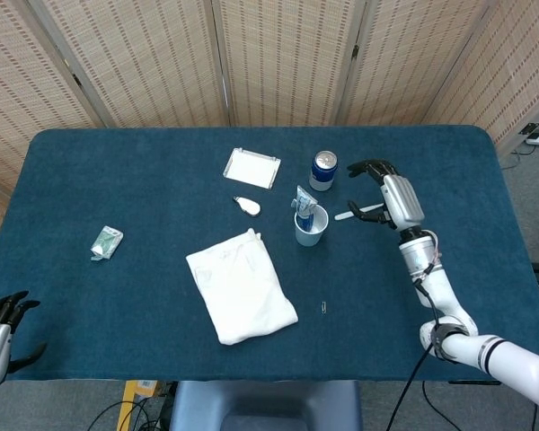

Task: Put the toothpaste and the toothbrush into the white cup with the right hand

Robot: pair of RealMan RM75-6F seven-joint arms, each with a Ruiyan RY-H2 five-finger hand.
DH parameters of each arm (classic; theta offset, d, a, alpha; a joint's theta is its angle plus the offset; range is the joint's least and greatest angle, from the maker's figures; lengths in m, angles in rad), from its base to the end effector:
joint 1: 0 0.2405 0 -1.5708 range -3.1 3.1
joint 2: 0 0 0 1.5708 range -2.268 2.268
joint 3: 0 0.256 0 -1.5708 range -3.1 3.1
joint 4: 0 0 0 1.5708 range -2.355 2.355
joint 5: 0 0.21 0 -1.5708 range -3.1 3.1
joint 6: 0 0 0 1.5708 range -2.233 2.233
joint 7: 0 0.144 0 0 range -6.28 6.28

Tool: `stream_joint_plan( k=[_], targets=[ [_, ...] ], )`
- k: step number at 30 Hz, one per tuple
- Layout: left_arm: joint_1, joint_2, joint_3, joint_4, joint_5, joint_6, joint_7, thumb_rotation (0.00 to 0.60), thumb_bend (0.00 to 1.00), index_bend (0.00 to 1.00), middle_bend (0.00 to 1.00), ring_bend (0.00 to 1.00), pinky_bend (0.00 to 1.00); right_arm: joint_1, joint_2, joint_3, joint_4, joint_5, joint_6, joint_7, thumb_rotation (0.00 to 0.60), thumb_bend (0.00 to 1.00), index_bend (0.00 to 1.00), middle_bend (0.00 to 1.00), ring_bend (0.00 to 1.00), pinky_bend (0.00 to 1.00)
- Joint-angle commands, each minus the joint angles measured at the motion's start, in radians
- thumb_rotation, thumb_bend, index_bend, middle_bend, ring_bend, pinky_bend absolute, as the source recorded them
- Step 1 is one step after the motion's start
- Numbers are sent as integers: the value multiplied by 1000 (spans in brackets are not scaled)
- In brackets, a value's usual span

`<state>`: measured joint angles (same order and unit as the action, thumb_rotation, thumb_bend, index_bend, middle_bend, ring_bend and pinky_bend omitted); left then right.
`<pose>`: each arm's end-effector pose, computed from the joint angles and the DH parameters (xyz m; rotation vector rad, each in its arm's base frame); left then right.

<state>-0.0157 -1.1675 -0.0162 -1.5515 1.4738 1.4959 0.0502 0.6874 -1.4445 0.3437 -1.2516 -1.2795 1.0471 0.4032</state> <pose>-0.3354 0.1518 0.1475 -1.3543 -0.9252 -0.7788 -0.1836 -0.4081 0.0885 1.4066 -1.1802 1.4513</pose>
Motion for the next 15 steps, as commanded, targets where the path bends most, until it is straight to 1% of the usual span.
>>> stream_joint_plan(
  k=[1, 4, 6, 10, 13, 15],
  targets=[
    [-2, 1, 0, -6, 3, 1, 5, 600, 270, 271, 171, 151, 178, 6, 50, -50, 21, 2, -74, -152, 600, 233, 396, 451, 310, 254],
    [-3, 4, 0, -15, 6, 2, 11, 600, 270, 271, 171, 151, 178, 21, 50, -77, 52, 30, -132, -250, 600, 233, 465, 460, 320, 260],
    [-2, 7, 0, -21, 8, 5, 12, 600, 270, 271, 171, 151, 178, 34, 40, -95, 79, 47, -171, -306, 600, 233, 468, 453, 320, 260],
    [4, 13, 2, -25, 6, 12, 13, 600, 269, 271, 171, 151, 178, 53, -1, -116, 149, 70, -206, -392, 600, 233, 468, 432, 320, 260],
    [9, 17, 5, -26, 3, 15, 12, 600, 269, 271, 171, 151, 177, 66, -33, -119, 208, 93, -230, -430, 600, 236, 468, 423, 320, 260],
    [12, 19, 7, -27, 2, 16, 12, 600, 270, 271, 171, 151, 177, 78, -53, -120, 250, 114, -255, -457, 600, 257, 468, 410, 319, 260]
  ],
)
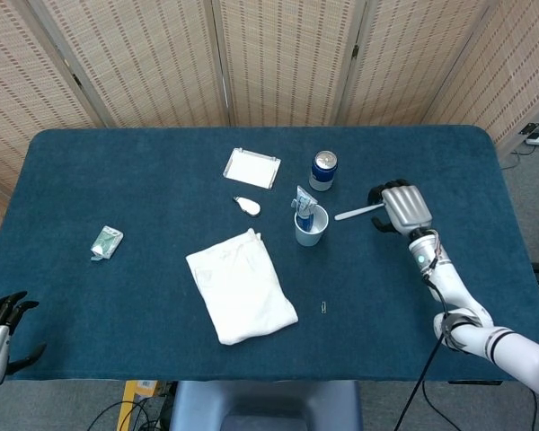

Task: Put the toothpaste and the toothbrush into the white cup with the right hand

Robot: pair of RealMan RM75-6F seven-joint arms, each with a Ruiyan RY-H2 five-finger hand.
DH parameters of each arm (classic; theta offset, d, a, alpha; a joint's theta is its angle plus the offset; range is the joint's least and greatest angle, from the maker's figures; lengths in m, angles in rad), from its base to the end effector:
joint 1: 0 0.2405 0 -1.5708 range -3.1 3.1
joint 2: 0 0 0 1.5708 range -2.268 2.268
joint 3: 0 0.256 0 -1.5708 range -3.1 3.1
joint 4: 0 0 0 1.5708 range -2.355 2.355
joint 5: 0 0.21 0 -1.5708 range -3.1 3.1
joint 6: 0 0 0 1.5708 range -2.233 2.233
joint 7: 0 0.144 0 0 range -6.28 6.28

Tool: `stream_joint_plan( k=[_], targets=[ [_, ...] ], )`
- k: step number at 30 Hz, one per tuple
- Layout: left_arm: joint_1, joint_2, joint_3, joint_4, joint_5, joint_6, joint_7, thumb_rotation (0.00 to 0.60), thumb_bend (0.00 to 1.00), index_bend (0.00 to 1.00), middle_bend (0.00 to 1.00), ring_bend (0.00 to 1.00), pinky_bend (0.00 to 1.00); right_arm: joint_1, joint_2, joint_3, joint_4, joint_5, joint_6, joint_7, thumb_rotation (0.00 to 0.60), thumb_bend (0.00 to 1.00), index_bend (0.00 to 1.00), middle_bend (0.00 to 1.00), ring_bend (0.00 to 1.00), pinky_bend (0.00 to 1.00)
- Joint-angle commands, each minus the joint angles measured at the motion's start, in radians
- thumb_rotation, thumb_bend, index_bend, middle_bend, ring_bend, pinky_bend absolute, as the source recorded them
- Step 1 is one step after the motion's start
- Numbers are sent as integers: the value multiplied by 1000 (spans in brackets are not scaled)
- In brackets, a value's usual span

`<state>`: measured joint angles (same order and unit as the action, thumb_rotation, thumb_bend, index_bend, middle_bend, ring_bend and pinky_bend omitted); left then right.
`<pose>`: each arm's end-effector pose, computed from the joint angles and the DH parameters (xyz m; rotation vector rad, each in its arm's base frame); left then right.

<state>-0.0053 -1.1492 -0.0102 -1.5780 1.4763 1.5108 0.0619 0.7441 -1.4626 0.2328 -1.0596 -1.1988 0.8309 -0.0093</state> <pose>-0.3327 0.1471 0.1519 -1.3484 -0.9211 -0.7742 -0.2350 -0.4255 0.0699 1.6490 -0.8956 0.8316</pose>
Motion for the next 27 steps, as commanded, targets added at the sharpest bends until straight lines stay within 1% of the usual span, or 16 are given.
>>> stream_joint_plan(
  k=[1, 4, 7, 12, 14, 17, 27],
  targets=[
    [2, 1, 2, -2, 0, 1, 1, 600, 270, 271, 171, 151, 177, 27, -43, -10, 76, 42, -52, -57, 600, 267, 468, 404, 317, 260],
    [6, 1, 4, -4, 0, 4, 2, 600, 270, 271, 171, 151, 178, 47, -65, -9, 125, 76, -98, -99, 600, 349, 467, 373, 284, 260],
    [8, 2, 7, -6, 1, 5, 4, 600, 269, 271, 171, 151, 178, 65, -85, -7, 171, 111, -136, -143, 600, 487, 440, 349, 243, 260],
    [13, 5, 10, -8, -2, 6, 5, 600, 270, 271, 171, 151, 178, 85, -119, -4, 241, 162, -188, -191, 600, 663, 399, 329, 206, 260],
    [15, 6, 11, -10, -2, 7, 6, 600, 269, 271, 171, 151, 178, 93, -134, -5, 271, 180, -210, -208, 600, 689, 395, 320, 195, 260],
    [18, 7, 12, -12, -3, 7, 9, 600, 270, 271, 171, 151, 177, 102, -159, -7, 319, 198, -234, -230, 600, 699, 393, 315, 191, 260],
    [18, 8, 12, -17, -8, 2, 20, 600, 270, 271, 171, 151, 177, 141, -247, -4, 479, 205, -292, -240, 600, 700, 392, 315, 181, 256]
  ],
)
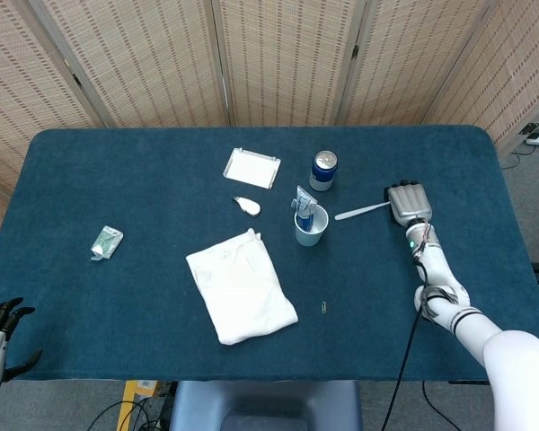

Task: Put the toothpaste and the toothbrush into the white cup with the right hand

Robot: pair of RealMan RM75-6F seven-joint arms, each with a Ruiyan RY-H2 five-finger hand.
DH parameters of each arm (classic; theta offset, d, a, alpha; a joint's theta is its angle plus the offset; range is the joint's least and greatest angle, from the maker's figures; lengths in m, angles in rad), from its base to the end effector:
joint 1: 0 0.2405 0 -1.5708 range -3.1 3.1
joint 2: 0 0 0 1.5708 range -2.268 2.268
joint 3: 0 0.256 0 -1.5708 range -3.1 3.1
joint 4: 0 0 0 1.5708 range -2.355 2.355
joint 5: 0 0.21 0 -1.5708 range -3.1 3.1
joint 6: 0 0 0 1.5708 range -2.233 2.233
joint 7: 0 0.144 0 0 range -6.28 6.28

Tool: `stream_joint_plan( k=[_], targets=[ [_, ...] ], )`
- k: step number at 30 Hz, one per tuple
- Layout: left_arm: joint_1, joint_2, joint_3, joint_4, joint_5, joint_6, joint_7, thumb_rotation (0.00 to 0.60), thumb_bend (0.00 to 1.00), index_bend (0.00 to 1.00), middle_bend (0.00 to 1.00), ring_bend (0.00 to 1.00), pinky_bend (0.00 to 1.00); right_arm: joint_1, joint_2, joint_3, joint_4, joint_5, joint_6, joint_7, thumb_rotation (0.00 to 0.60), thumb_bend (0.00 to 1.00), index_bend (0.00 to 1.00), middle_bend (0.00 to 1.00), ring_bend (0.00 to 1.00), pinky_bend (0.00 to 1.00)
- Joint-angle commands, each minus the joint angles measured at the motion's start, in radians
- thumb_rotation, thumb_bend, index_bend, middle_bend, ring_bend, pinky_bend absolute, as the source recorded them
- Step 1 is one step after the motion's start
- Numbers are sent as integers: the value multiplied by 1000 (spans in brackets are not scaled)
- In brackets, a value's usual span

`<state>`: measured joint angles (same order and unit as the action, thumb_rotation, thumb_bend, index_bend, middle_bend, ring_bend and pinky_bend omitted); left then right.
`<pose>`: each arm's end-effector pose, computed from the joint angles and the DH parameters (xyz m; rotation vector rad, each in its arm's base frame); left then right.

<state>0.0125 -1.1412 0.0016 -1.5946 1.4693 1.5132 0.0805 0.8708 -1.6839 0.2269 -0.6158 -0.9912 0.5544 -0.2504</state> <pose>-0.3341 0.1385 0.1521 -1.3426 -0.9340 -0.7426 -0.2683 -0.4697 0.0394 1.6290 -0.8596 0.4392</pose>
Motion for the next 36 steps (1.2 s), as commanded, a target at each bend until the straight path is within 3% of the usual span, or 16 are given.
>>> stream_joint_plan(
  k=[1, 13, 21, 27, 36],
  targets=[
    [0, 0, 0, -2, -2, -2, 2, 600, 270, 271, 171, 151, 178, 19, -37, 3, 55, -5, -21, 3, 600, 700, 393, 315, 178, 253],
    [-1, 1, -1, -8, -11, -11, 17, 600, 270, 271, 171, 151, 178, 66, -159, 15, 248, -15, -94, -16, 600, 695, 393, 284, 147, 221],
    [-2, -2, 0, -5, -10, -16, 14, 600, 270, 271, 171, 151, 178, 46, -159, -1, 245, -67, -92, 14, 600, 691, 393, 284, 147, 215],
    [-2, -4, 0, -1, -8, -15, 9, 600, 270, 271, 171, 151, 178, -4, -90, -32, 103, -143, -21, 82, 600, 691, 393, 284, 147, 212],
    [-2, -5, 2, 0, -4, -16, 5, 600, 270, 271, 171, 151, 178, -114, 101, -113, -254, -242, 117, 59, 600, 691, 393, 284, 147, 212]
  ],
)
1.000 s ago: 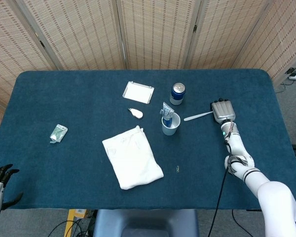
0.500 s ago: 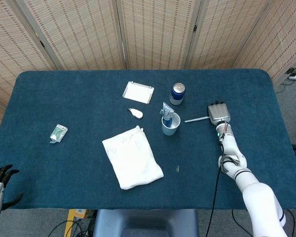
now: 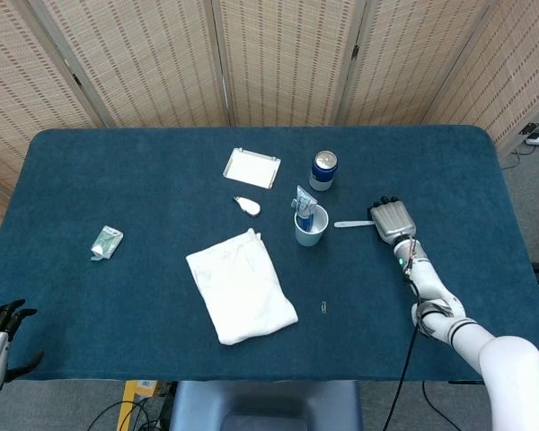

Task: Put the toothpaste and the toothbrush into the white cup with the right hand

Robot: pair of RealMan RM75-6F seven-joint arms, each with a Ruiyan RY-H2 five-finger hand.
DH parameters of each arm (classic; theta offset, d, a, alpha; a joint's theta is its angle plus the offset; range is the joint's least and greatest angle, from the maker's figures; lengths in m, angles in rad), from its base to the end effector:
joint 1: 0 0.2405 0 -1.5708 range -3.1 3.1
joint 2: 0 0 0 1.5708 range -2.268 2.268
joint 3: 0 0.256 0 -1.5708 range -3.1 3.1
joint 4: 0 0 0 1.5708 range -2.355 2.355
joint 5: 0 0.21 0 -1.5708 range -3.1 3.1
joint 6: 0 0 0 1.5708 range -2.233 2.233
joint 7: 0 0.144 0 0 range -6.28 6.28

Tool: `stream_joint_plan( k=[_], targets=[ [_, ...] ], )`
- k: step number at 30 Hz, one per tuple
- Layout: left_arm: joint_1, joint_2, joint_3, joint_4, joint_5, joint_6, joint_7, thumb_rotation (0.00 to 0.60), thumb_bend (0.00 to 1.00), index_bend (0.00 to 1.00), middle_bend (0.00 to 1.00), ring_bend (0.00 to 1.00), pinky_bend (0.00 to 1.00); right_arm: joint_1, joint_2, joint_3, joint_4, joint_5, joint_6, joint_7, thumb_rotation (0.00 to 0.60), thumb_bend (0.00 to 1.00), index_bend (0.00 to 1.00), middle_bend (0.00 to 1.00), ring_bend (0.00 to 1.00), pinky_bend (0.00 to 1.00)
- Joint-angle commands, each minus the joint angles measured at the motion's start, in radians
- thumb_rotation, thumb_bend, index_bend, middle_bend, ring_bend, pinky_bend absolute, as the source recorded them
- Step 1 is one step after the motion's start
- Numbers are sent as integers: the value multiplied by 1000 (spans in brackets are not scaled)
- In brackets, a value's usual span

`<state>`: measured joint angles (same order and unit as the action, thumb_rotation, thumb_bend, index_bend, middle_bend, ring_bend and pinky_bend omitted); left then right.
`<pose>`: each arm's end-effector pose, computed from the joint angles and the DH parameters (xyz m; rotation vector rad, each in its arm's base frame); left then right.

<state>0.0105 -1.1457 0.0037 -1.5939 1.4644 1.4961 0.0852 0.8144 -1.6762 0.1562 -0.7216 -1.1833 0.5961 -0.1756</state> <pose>-0.3353 0.1385 0.1484 -1.3509 -0.9487 -0.7296 -0.2683 -0.4362 0.0060 1.8165 -0.8025 0.4297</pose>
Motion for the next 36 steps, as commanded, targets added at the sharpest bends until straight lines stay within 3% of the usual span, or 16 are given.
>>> stream_joint_plan(
  k=[1, 13, 19, 24, 36],
  targets=[
    [0, 0, 0, -1, 2, 1, 0, 600, 270, 271, 171, 151, 178, -72, 116, -52, -195, -56, 93, -25, 600, 691, 393, 284, 147, 212],
    [-1, 1, 1, -6, 6, 1, 0, 600, 270, 271, 171, 151, 177, -183, 291, -123, -555, -88, 220, -85, 600, 691, 393, 285, 147, 212],
    [-6, -1, 1, -8, 11, -4, 2, 600, 270, 271, 171, 151, 177, -200, 343, -122, -654, -134, 277, -56, 600, 691, 393, 291, 147, 212],
    [-10, -3, 1, -13, 21, -2, 3, 600, 270, 271, 171, 151, 178, -174, 297, -103, -602, -172, 297, -65, 600, 691, 393, 291, 147, 212],
    [7, 1, 8, -2, 11, 9, -10, 600, 270, 271, 171, 151, 178, -84, 111, -80, -378, -201, 221, -17, 600, 691, 393, 291, 147, 212]
  ],
)
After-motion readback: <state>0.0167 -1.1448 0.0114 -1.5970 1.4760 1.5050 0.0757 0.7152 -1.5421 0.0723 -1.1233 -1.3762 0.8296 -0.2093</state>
